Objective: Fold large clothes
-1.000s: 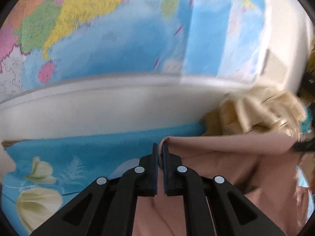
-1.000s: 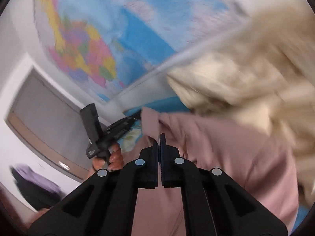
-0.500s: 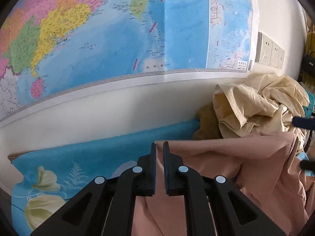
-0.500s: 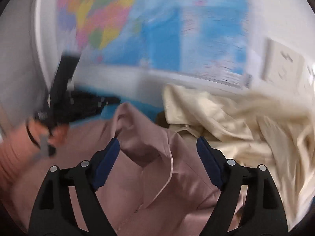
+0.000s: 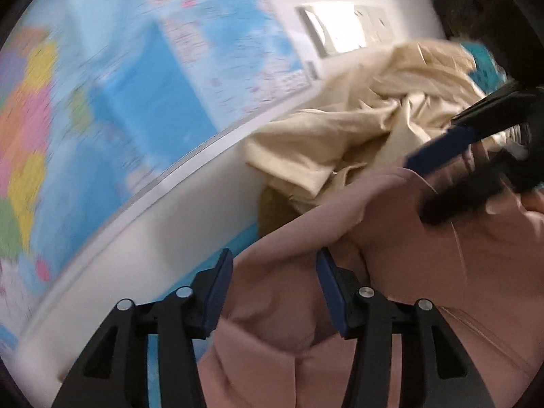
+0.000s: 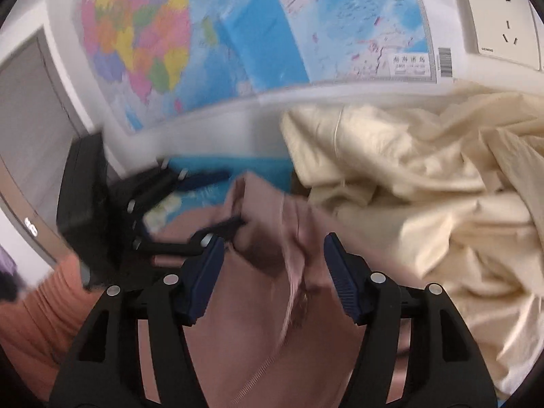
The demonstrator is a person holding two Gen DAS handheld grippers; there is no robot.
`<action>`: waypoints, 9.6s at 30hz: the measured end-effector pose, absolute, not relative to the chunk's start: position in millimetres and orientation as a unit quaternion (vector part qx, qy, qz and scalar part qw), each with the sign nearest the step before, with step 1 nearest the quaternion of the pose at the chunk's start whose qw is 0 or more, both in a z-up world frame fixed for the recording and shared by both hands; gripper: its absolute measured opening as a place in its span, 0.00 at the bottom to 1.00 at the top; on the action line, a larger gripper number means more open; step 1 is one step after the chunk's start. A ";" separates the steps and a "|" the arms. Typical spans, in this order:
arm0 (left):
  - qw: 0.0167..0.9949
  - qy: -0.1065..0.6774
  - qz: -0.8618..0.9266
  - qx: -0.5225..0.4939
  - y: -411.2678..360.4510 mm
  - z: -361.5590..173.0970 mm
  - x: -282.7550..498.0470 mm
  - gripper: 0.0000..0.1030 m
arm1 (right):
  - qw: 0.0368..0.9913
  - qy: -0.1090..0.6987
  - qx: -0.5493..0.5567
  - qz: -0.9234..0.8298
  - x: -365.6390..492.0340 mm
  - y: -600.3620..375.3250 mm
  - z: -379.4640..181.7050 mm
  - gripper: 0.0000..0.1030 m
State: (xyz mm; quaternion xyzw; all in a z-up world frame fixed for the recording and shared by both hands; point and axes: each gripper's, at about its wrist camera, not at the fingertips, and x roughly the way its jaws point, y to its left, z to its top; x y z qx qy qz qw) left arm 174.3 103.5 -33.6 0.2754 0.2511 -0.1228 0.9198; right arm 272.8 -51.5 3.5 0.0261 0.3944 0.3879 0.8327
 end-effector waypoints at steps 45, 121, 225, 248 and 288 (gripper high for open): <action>0.930 0.347 -0.005 0.121 265.9 -35.9 79.8 0.67 | 0.865 0.366 0.072 0.336 234.7 -118.4 31.9 0.80; 0.925 0.285 -0.249 0.021 106.4 8.9 -56.5 0.76 | 0.800 0.237 0.190 0.517 120.4 -152.0 188.0 0.05; 0.929 0.339 0.149 -0.033 409.3 21.0 -134.0 0.03 | 0.720 0.428 -0.067 0.542 92.0 68.5 -10.0 0.71; 0.919 0.349 0.140 -0.120 433.6 -7.4 -155.7 0.05 | 0.589 0.286 -0.347 0.672 -45.9 317.1 -52.6 0.11; 0.901 0.425 -0.081 0.021 236.3 -53.0 -23.1 0.52 | 0.762 0.456 0.328 0.323 203.1 -193.7 -47.1 0.60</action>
